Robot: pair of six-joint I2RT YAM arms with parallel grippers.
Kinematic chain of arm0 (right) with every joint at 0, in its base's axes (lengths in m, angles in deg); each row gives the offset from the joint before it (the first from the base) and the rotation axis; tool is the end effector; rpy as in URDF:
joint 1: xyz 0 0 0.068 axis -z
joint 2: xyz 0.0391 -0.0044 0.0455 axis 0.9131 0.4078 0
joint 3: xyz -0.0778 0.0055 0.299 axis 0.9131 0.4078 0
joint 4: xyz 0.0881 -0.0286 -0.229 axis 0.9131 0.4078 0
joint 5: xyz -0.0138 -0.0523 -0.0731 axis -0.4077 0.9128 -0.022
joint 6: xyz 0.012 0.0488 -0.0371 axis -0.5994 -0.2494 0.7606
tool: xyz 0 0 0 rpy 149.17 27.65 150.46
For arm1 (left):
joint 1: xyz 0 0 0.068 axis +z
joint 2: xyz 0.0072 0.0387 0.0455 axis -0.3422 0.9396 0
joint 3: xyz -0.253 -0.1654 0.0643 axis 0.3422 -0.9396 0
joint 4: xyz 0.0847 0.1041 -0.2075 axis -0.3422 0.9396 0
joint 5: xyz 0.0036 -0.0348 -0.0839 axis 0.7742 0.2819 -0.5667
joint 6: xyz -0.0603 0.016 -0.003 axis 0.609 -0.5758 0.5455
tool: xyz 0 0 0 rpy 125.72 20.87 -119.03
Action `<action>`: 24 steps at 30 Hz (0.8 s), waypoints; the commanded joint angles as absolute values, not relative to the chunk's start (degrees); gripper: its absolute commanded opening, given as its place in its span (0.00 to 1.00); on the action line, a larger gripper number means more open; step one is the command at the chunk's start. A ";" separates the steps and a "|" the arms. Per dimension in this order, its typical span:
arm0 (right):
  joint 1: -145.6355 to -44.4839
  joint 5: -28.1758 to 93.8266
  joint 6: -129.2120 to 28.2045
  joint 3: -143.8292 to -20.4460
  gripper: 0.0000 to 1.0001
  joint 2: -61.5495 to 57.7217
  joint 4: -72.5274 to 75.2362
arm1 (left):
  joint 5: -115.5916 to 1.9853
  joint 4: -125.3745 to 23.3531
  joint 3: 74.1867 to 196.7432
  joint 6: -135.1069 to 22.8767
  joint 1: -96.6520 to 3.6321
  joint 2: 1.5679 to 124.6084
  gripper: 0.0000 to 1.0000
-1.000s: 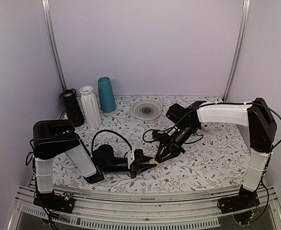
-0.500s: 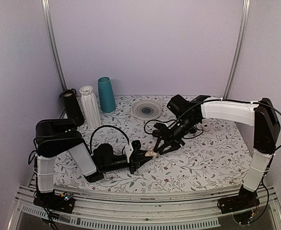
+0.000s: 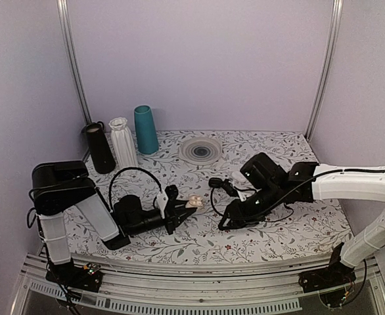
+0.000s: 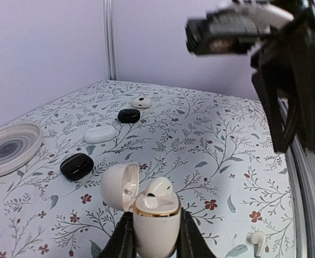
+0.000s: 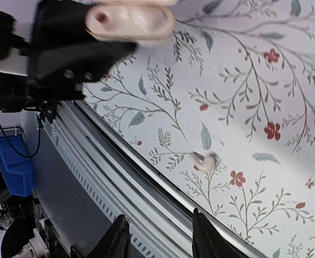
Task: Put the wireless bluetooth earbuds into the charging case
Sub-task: Adjust the left earbud at the corner of the board.
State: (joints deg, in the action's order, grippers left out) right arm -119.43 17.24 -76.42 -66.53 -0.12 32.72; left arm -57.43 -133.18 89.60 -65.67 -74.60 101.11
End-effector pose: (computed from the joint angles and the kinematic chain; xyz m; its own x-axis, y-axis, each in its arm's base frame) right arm 0.1547 0.2405 0.2824 -0.8814 -0.3559 -0.3105 -0.4723 0.6614 0.5827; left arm 0.1864 -0.2749 0.1576 -0.0604 0.0247 -0.9979 0.8931 0.4478 -0.0430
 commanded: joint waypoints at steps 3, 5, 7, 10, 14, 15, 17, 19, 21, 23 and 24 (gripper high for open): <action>-127.24 31.19 -98.13 -58.44 0.40 -0.89 25.14 | -51.88 -153.20 84.16 -65.15 -73.71 92.42 0.00; -128.67 31.63 -103.64 -56.33 0.40 -1.17 21.09 | -52.19 -153.23 82.97 -65.43 -73.71 90.72 0.00; -129.26 29.89 -107.16 -53.59 0.41 -1.07 15.99 | -52.09 -153.15 81.87 -65.77 -73.71 88.88 0.00; -129.48 26.14 -110.77 -50.67 0.41 1.30 10.66 | -52.10 -151.88 80.79 -66.59 -73.71 86.06 0.00; -129.70 22.15 -114.51 -48.27 0.41 3.95 4.80 | -52.22 -150.12 79.83 -67.45 -73.77 82.89 0.00; -129.70 21.85 -114.96 -48.25 0.41 4.27 4.36 | -52.07 -150.07 79.57 -67.47 -73.72 82.46 0.00; -129.73 21.13 -115.52 -47.98 0.42 4.96 3.38 | -51.83 -150.26 79.18 -67.45 -73.71 81.82 0.00; -129.51 19.66 -116.44 -47.48 0.42 6.06 1.94 | -51.78 -150.41 78.90 -67.11 -73.83 81.30 0.00; -129.20 17.88 -117.28 -46.49 0.43 7.28 -0.16 | -51.58 -150.07 78.71 -66.97 -73.80 80.46 0.00; -128.34 16.29 -117.82 -45.41 0.43 8.13 -2.04 | -51.63 -148.97 78.88 -67.33 -73.80 79.47 0.00; -127.49 15.77 -117.98 -44.85 0.43 8.41 -2.84 | -51.70 -148.14 78.97 -67.52 -73.80 78.99 0.00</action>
State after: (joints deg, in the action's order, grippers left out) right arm -129.02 19.65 -115.37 -47.19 6.63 2.80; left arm -52.16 -133.22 79.20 -66.66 -74.42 81.42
